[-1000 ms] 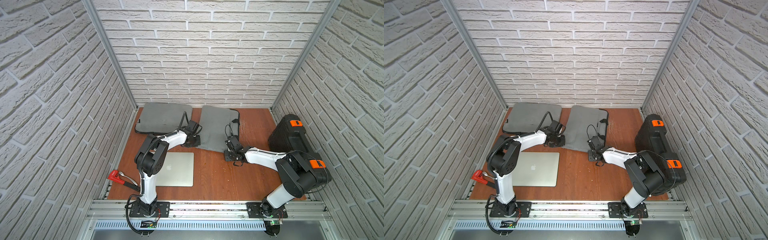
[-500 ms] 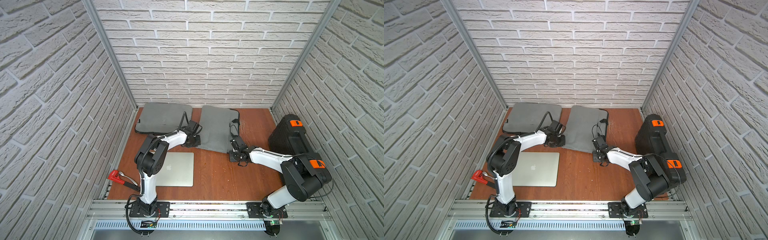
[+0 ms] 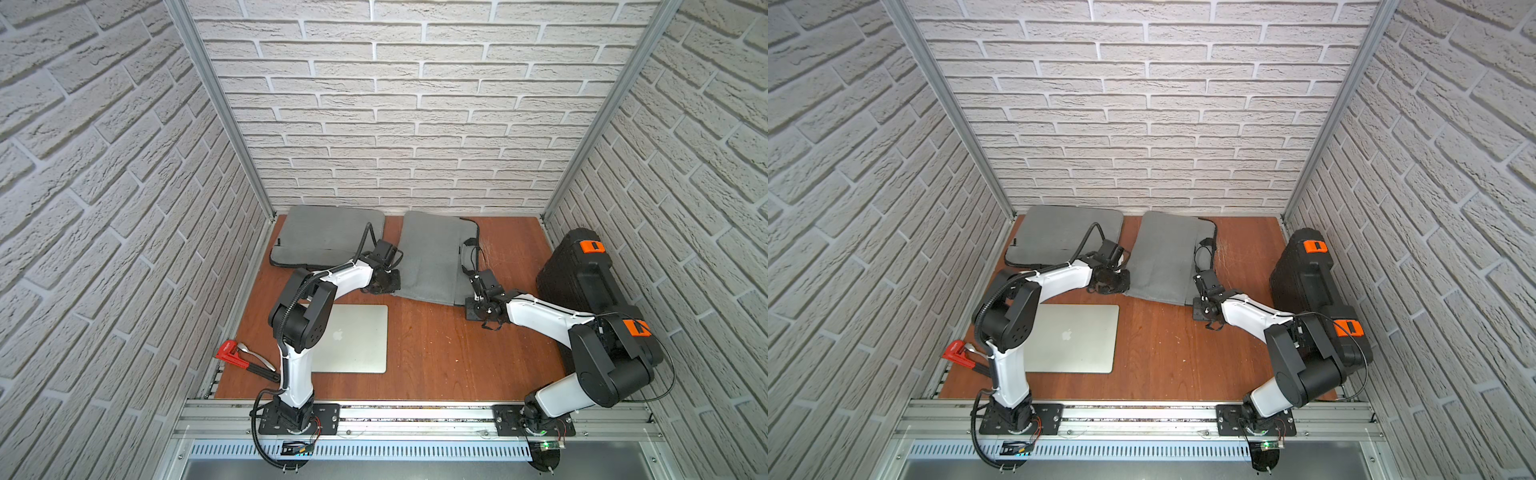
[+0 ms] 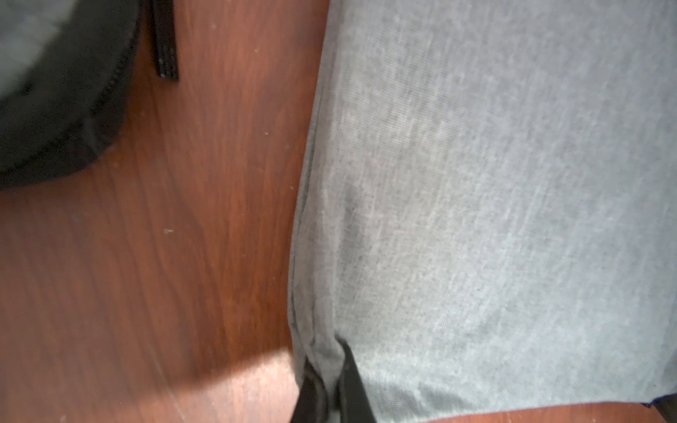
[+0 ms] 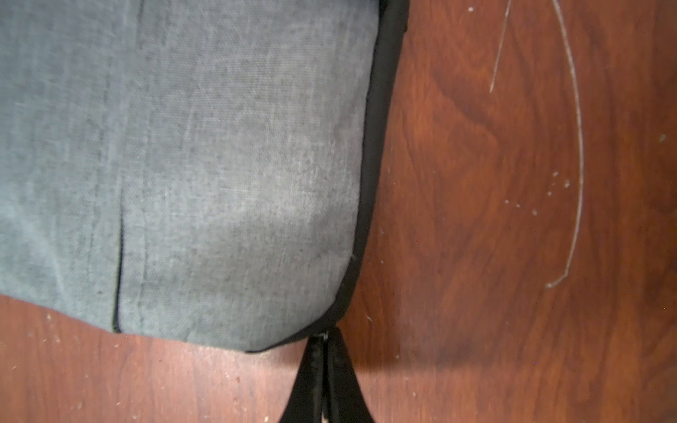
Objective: Open the zippered laptop bag and take out the laptop
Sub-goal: Unzip the zipper on the zippered laptop bag.
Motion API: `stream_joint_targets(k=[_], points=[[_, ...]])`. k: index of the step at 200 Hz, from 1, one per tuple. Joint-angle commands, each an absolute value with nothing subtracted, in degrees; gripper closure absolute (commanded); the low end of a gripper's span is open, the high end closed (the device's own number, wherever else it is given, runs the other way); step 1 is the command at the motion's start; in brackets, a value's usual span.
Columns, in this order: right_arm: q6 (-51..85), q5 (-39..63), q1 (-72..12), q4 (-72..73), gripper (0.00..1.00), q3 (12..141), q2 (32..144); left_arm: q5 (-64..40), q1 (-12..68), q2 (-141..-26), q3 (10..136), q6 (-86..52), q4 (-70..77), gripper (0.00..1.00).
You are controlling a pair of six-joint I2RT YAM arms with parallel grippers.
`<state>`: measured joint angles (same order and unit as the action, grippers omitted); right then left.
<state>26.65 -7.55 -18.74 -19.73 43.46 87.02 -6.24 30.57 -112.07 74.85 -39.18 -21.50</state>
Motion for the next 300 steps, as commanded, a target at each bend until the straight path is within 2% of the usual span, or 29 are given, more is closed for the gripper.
stream_joint_targets(k=[1,41,71,84,107,128,156,182,214,300], points=[[28.53,-8.91,-17.48,-24.11,0.94,42.06,86.16,-0.81,28.07,-114.44,78.22,-37.8,-21.28,1.0],[31.14,-7.3,-21.52,-21.44,0.94,41.31,86.1,-0.68,25.3,-118.17,84.68,-38.02,-19.69,1.0],[34.49,-6.91,-28.01,-18.18,0.94,43.01,89.29,-0.79,23.42,-122.01,91.46,-37.43,-19.17,0.95],[35.77,-7.02,-30.44,-17.04,0.94,44.15,90.59,-1.27,22.84,-123.92,94.28,-37.57,-19.04,0.9],[36.56,-7.04,-32.75,-15.63,0.94,45.95,92.24,-3.26,22.32,-125.34,96.42,-39.83,-17.36,0.7],[36.35,-6.82,-33.39,-15.79,0.94,47.33,93.15,-2.25,22.24,-124.41,96.65,-41.38,-17.71,0.44],[35.99,-7.1,-33.84,-16.42,0.94,48.08,93.21,1.57,22.31,-118.92,91.57,-44.8,-18.38,0.24],[35.69,-7.34,-33.84,-16.85,0.94,48.21,92.86,1.76,23.76,-113.24,84.66,-47.23,-17.35,0.23],[35.38,-7.21,-33.84,-17.23,0.94,48.25,92.51,-0.39,28.37,-109.38,78.28,-49.14,-15.22,0.26],[35.24,-6.67,-33.91,-17.25,0.94,48.1,91.42,-7.86,41.48,-112.41,72.53,-57.38,-4.45,0.36]])
